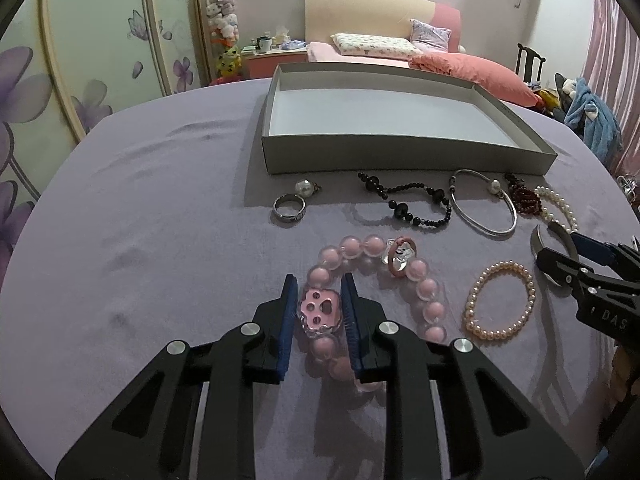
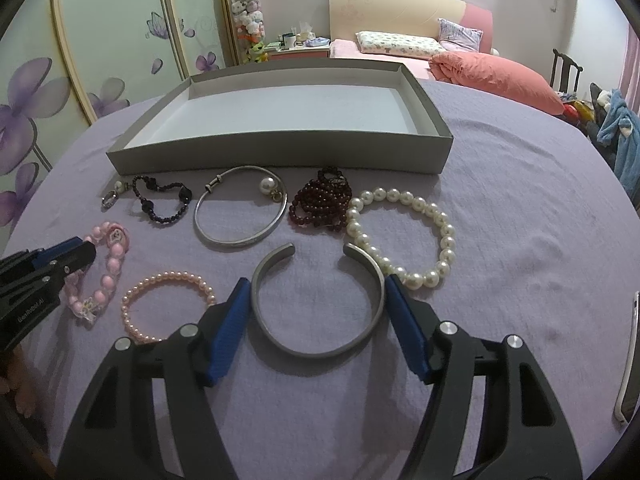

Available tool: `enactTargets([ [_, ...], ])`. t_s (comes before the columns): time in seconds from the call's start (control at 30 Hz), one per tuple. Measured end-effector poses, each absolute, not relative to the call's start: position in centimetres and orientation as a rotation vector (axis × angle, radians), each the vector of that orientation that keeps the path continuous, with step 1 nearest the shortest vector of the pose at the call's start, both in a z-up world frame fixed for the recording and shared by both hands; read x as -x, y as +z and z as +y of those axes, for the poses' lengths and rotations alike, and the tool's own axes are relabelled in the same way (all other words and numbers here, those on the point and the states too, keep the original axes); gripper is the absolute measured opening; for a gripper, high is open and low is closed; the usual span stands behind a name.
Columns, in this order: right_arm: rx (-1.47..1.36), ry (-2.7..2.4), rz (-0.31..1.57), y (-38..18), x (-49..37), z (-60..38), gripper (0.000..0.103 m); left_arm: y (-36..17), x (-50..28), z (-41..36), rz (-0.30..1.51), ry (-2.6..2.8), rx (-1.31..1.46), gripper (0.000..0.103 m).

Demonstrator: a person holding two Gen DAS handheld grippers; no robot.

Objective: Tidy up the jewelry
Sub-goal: 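Carry the pink bead bracelet into the box with left while right carries the silver cuff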

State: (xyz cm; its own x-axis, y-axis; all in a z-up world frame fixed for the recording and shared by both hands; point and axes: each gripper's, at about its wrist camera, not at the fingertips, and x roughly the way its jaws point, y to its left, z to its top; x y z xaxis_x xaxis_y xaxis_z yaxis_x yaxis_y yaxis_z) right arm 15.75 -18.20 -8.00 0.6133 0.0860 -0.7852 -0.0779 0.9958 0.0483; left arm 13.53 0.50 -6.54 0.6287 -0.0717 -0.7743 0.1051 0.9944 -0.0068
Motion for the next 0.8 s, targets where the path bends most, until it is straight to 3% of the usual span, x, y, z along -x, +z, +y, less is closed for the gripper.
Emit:
enactTargets([
  [0.27,-0.099,0.128,0.85,-6.6,-14.0,-19.4,0.065,-4.4,-11.6,0.9,0.793,-0.109,-0.021,0.023],
  [0.8,-0.047,0.138,0.512,-0.6,-10.0,-17.9,0.065,0.5,-8.0,-0.8,0.516,-0.122,-0.05,0.023],
])
